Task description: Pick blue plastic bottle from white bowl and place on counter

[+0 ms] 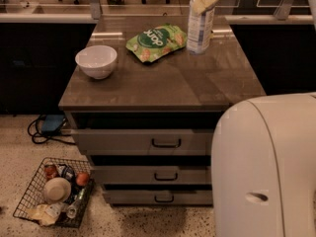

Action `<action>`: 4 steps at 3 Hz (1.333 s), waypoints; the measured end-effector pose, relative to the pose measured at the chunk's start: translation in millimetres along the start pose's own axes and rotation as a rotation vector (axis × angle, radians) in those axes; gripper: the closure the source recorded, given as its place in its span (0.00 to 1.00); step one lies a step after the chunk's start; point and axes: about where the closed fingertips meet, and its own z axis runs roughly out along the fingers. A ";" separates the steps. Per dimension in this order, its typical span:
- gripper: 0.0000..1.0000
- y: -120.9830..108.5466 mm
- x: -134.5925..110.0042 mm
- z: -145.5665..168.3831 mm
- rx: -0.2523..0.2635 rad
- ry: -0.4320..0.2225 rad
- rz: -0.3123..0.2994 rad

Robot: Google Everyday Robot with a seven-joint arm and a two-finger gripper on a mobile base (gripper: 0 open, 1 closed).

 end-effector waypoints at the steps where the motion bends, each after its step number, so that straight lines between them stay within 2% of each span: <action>1: 1.00 7.9 32.4 6.8 -0.097 -0.078 -0.042; 2: 1.00 25.0 51.3 23.8 -0.191 -0.131 -0.065; 3: 1.00 41.2 62.3 42.8 -0.263 -0.128 -0.081; 4: 1.00 53.2 62.8 54.7 -0.302 -0.084 -0.104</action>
Offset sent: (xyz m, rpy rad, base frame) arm -0.0616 -0.0062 -0.0900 0.2281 0.0301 0.2818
